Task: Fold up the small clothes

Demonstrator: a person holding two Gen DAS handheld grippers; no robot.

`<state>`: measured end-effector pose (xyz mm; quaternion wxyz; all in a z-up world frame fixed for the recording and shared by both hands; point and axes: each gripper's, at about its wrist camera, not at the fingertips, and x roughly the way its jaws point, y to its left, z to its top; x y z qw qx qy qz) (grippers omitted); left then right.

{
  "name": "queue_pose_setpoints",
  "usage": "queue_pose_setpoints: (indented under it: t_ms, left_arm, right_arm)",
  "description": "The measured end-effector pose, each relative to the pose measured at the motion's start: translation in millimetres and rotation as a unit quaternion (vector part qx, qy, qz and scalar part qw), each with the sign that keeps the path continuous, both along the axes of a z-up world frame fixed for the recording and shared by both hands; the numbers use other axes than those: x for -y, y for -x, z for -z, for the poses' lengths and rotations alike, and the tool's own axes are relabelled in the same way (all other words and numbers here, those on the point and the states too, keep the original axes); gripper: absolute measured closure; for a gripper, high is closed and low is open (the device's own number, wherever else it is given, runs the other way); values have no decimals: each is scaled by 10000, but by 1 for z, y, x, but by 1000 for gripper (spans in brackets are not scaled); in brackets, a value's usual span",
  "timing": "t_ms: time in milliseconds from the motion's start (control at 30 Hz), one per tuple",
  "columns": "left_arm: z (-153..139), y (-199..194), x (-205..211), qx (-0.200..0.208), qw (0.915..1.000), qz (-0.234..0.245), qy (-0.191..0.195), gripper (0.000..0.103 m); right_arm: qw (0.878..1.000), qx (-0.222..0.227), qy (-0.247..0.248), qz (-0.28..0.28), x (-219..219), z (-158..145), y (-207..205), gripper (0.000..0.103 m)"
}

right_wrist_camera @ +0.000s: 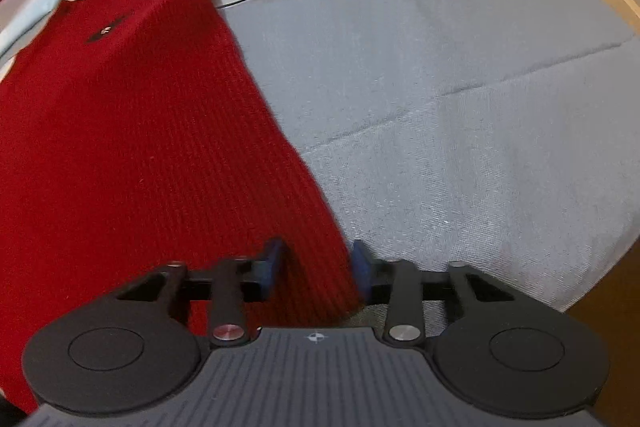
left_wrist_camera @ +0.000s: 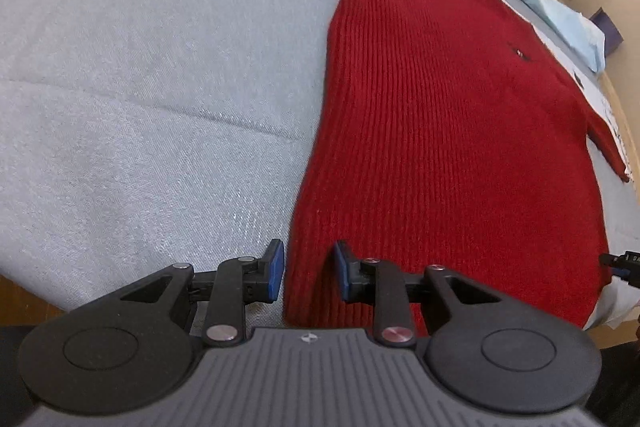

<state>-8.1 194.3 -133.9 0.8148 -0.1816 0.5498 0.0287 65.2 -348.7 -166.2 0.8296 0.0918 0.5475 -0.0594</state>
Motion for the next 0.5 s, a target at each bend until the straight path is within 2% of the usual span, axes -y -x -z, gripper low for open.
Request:
queue_pose_setpoints:
  t_ms: [33, 100, 167, 267, 333, 367, 433, 500]
  left_arm:
    - [0, -1, 1, 4, 10000, 23, -16, 79]
    - [-2, -2, 3, 44, 9999, 100, -25, 94]
    - [-18, 2, 1, 307, 9994, 96, -91, 97]
    - [-52, 15, -7, 865, 9962, 69, 105, 97]
    - [-52, 18, -7, 786, 9966, 194, -167, 97]
    - [-43, 17, -5, 544, 9976, 262, -336, 97]
    - [-26, 13, -2, 171, 9983, 305, -461, 97]
    - [-27, 10, 3, 245, 9980, 296, -507, 95]
  right_arm:
    - [9999, 37, -92, -90, 1, -1, 1, 90]
    - [9994, 135, -193, -251, 1, -3, 6, 92]
    - [9982, 392, -428, -113, 8, -11, 11, 94]
    - [9851, 1260, -1151, 199, 29, -44, 30, 95]
    - [9824, 1431, -1192, 143, 33, -53, 40, 95]
    - [9867, 1241, -1045, 141, 33, -49, 40, 95]
    - [9955, 519, -785, 96, 29, -26, 34, 95]
    - [9986, 188, -485, -13, 20, -13, 32, 94]
